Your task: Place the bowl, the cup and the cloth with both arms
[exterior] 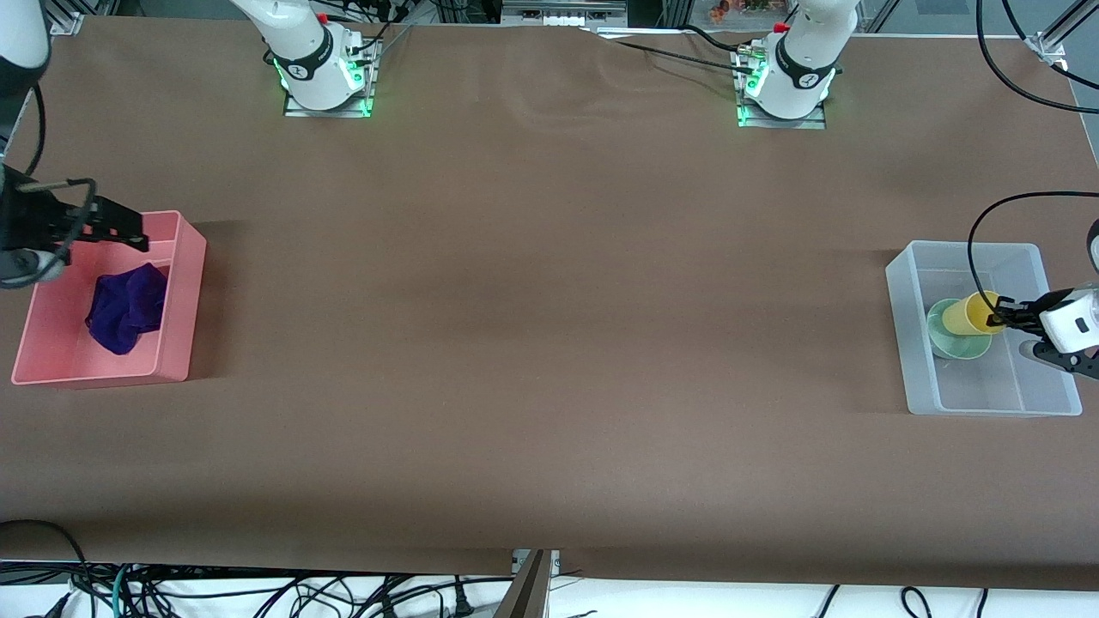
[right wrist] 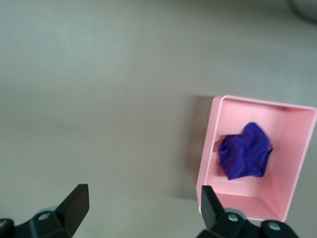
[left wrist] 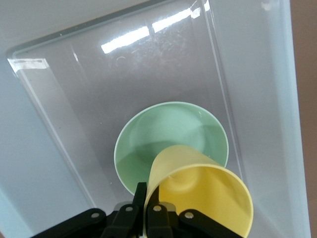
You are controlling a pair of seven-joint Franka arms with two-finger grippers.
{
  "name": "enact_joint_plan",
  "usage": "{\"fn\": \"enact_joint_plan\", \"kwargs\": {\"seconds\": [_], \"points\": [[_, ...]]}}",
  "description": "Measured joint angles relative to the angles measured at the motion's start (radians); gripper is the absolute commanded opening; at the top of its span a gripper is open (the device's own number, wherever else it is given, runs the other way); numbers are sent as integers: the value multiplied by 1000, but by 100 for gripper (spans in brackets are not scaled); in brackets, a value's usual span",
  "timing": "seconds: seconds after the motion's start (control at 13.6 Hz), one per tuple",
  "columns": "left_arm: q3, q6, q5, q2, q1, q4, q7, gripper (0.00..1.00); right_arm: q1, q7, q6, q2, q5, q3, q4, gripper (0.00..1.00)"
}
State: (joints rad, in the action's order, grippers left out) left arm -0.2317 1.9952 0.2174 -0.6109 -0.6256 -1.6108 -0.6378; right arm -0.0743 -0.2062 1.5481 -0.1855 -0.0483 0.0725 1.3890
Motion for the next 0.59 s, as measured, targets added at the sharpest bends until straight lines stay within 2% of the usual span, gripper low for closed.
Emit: {"fn": "enact_joint_plan", "kwargs": {"seconds": [0.07, 0.15, 0.44, 0.59], "points": [[0, 12, 0, -3, 0, -3, 0, 63, -1, 0, 2, 16, -6, -5, -1, 100], [0, 19, 0, -6, 0, -5, 0, 100, -2, 0, 2, 27, -18, -14, 0, 100], [-15, 15, -1, 6, 2, 10, 2, 100, -3, 53, -16, 34, -41, -26, 13, 100], [-62, -66, -2, 56, 2, 26, 34, 100, -2, 90, -32, 34, -39, -23, 13, 100]]}}
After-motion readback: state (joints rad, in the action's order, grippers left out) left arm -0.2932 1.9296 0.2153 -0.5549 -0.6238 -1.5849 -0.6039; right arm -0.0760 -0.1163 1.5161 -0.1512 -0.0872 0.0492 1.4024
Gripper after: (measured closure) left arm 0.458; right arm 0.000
